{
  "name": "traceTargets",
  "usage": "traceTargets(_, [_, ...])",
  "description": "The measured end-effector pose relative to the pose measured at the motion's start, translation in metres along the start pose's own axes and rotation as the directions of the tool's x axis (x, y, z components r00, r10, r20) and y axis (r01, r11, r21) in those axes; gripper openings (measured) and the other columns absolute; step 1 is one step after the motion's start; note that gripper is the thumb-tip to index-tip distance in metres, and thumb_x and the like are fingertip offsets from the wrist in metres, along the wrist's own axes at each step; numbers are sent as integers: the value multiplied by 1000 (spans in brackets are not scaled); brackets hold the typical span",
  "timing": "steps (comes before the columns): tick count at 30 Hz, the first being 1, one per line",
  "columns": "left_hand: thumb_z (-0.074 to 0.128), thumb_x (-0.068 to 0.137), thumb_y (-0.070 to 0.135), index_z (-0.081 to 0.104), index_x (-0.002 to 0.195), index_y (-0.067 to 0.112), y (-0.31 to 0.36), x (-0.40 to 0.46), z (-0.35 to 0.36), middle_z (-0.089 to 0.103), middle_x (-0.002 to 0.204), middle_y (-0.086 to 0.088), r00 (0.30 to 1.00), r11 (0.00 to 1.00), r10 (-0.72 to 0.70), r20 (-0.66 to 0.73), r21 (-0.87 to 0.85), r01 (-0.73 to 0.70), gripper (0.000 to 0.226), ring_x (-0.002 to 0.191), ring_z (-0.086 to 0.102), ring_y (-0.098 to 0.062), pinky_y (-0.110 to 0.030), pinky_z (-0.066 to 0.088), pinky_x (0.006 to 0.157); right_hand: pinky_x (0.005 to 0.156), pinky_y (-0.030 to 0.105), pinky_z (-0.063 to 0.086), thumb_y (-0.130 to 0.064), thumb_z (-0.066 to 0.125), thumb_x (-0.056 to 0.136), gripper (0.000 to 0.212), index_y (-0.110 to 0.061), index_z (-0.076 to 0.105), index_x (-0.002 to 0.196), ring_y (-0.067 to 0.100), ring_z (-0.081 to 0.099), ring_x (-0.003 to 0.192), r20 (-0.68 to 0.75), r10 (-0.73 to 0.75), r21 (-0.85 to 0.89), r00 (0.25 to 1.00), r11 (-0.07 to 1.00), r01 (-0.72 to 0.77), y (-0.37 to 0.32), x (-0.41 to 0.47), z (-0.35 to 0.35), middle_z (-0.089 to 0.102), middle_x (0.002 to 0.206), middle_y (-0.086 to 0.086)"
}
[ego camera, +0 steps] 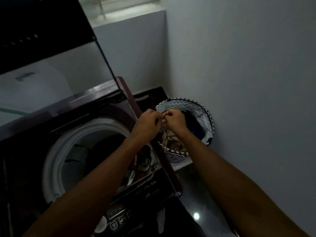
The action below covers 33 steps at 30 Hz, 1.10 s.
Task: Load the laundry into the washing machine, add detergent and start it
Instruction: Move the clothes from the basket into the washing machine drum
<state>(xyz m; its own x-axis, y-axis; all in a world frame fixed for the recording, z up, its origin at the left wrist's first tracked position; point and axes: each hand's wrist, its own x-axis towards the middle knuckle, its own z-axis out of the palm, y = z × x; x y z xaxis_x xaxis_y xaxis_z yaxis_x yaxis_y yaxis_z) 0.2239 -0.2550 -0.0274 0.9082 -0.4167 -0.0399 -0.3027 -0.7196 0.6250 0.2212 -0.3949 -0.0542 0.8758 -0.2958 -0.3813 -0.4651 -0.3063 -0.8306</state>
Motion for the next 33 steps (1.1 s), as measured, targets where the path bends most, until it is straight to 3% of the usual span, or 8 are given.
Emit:
traceTargets(6, [64,89,20,66,120,13,-2,44,38,55,124,-12,984,993,-16,178,116,-5,32,110,57,-32,-42,48,94,59,36,54,-11,54,90,18,-4,69,84,22,65,69,52,219,-74,974,974,-215,72,42,-25,69,81,10])
traceTargets(11, [58,86,15,71,98,7,-18,72,72,63,112,-17,937,972,-143,320,226,71,19,106,58,-35,-43,51,86,59,30,35,-12,51,89,32,-6,46,58,24,45,61,146,332,-275,932,918,-284,107,71,-19,46,62,8])
traceTargets(18, [56,88,25,60,124,15,-24,100,109,51,123,-16,869,946,-266,416,284,154,38,116,50,-36,-48,45,98,83,24,38,-15,53,94,26,-30,51,73,15,46,93,341,418,-300,842,897,-324,127,87,-7,52,101,3])
traceTargets(22, [58,90,21,56,131,15,-30,100,122,45,131,-15,878,948,-278,389,260,185,42,120,48,-36,-48,44,101,88,22,37,-15,57,95,33,-10,60,128,23,54,115,416,446,-241,793,894,-377,143,94,-2,57,129,14])
traceTargets(25, [55,90,17,59,127,14,-39,98,128,48,128,-14,904,956,-252,344,232,178,37,118,50,-36,-48,46,98,100,29,44,-11,52,97,41,-4,48,138,28,53,122,440,489,-113,753,862,-494,145,98,7,56,134,11])
traceTargets(28, [58,89,24,62,120,14,-49,96,132,51,122,-15,890,946,-299,343,226,231,32,116,50,-35,-45,46,98,67,33,56,-6,67,84,31,-3,64,115,24,65,79,262,571,176,778,764,-620,140,98,8,68,91,10])
traceTargets(31, [65,86,32,53,124,14,-52,95,133,47,126,-16,849,916,-389,357,250,315,44,119,48,-37,-48,45,99,58,33,54,-5,68,78,5,-7,69,73,25,64,63,218,591,369,777,687,-626,121,92,1,70,76,13])
traceTargets(33, [70,80,27,41,136,13,-53,94,134,40,136,-19,834,909,-411,369,237,343,65,128,42,-41,-50,41,104,59,33,51,-2,52,74,18,-7,63,60,29,60,64,292,571,509,767,587,-630,106,92,-6,66,77,16])
